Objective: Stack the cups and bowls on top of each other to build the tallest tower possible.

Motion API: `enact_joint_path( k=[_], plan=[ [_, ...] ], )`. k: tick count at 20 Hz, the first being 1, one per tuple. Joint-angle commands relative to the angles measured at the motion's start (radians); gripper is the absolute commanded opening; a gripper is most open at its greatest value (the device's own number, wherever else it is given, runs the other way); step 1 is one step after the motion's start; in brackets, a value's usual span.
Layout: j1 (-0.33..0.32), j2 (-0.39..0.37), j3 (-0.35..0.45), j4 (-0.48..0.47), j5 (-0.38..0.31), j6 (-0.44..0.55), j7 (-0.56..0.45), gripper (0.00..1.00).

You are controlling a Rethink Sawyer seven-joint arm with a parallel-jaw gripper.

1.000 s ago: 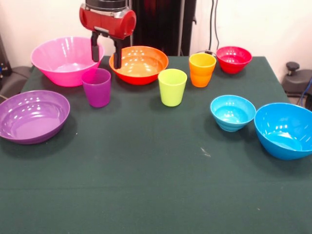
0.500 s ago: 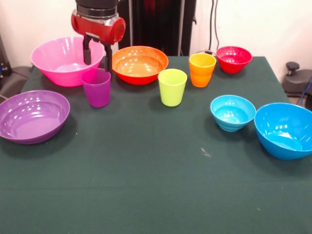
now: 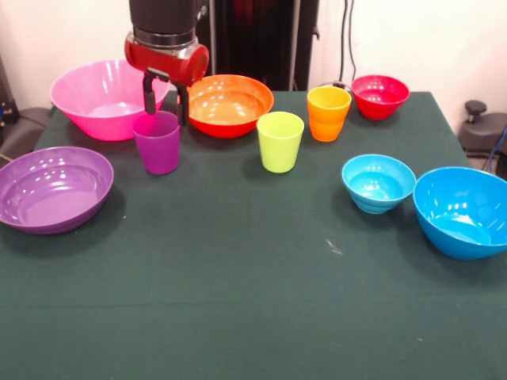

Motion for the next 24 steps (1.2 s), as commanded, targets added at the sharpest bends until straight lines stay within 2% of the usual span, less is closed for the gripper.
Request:
enact_joint_path(
  k=[1,13,24],
  plan=[
    [0.051,0.064,-0.012,0.028,-0.078,-0.067,0.009,1.00],
    [0.074,0.095,-0.035,0.015,-0.069,-0.101,0.009,1.00],
    [0.039,0.091,-0.030,0.025,-0.073,-0.110,-0.025,1.00]
  ],
)
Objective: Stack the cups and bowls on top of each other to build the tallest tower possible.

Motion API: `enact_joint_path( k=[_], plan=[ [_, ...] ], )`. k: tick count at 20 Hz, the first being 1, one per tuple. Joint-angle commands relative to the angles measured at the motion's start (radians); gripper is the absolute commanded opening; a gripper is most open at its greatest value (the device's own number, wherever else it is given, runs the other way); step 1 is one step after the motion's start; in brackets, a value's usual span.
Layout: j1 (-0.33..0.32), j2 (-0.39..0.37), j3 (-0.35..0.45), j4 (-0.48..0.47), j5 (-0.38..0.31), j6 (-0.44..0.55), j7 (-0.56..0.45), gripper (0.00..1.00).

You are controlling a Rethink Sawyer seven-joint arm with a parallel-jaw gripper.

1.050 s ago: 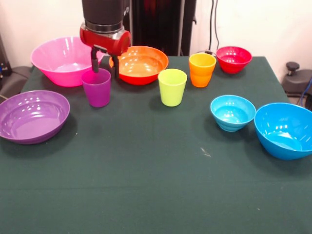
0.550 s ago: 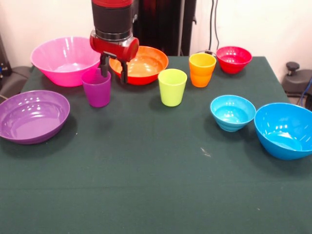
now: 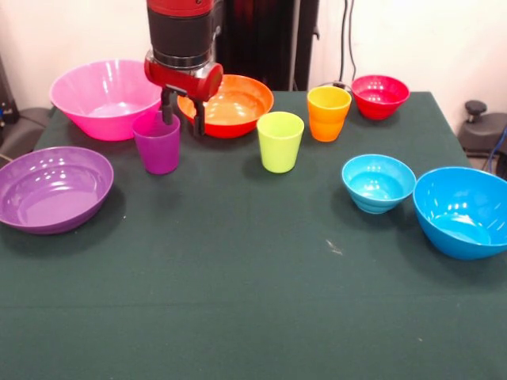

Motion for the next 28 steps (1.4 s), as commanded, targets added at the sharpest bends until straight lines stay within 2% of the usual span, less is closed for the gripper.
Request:
enact_joint_path(
  k=[1,19,28],
  plan=[
    [-0.004,0.014,0.019,0.022,-0.076,-0.082,-0.024,1.00],
    [-0.054,0.039,0.013,0.002,-0.113,-0.093,-0.058,1.00],
    [-0.059,0.096,0.002,-0.018,-0.153,-0.120,-0.042,1.00]
  ],
)
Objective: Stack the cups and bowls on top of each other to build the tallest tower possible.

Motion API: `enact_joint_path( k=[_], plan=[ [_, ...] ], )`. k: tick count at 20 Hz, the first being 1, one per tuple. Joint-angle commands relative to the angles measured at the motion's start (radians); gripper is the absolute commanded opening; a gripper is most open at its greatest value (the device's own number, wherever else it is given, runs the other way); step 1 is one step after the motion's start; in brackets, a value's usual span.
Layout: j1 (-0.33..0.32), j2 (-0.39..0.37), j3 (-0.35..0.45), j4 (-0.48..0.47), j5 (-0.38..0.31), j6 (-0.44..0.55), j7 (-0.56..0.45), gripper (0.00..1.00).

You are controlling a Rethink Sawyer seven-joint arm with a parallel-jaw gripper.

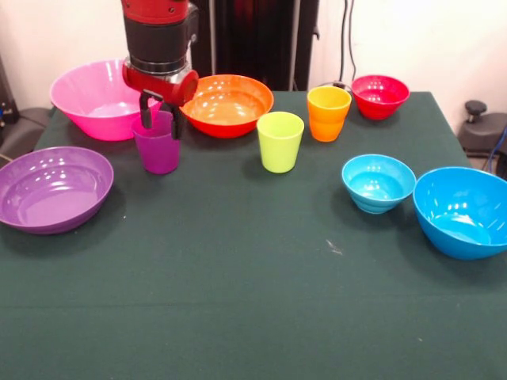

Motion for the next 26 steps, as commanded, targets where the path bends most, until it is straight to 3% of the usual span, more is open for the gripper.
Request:
enact_joint_path(
  k=[1,26],
  plan=[
    [0.011,0.059,0.010,-0.020,-0.097,-0.064,-0.038,1.00],
    [0.056,0.088,-0.020,-0.021,-0.110,-0.127,-0.006,1.00]
  ],
)
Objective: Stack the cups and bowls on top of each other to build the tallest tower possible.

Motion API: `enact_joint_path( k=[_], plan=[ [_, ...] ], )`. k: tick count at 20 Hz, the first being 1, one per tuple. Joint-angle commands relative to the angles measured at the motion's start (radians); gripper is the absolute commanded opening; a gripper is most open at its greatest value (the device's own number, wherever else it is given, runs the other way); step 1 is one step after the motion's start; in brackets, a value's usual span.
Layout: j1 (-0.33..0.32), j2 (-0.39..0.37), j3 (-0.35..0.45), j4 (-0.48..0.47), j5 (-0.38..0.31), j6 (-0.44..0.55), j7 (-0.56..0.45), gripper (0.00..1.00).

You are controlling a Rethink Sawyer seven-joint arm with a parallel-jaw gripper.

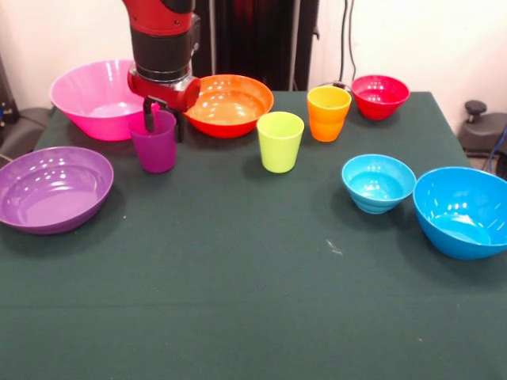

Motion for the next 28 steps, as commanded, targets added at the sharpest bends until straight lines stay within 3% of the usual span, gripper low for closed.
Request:
enact_joint_path(
  k=[1,11,12,28],
  plan=[
    [0.038,0.043,0.020,-0.022,-0.080,-0.085,-0.004,1.00],
    [0.044,0.057,0.014,-0.021,-0.072,-0.163,0.015,1.00],
    [0.044,0.057,0.012,-0.019,-0.067,-0.164,0.014,0.00],
    [0.048,0.044,0.028,-0.008,-0.039,-0.148,0.011,0.00]
  ],
)
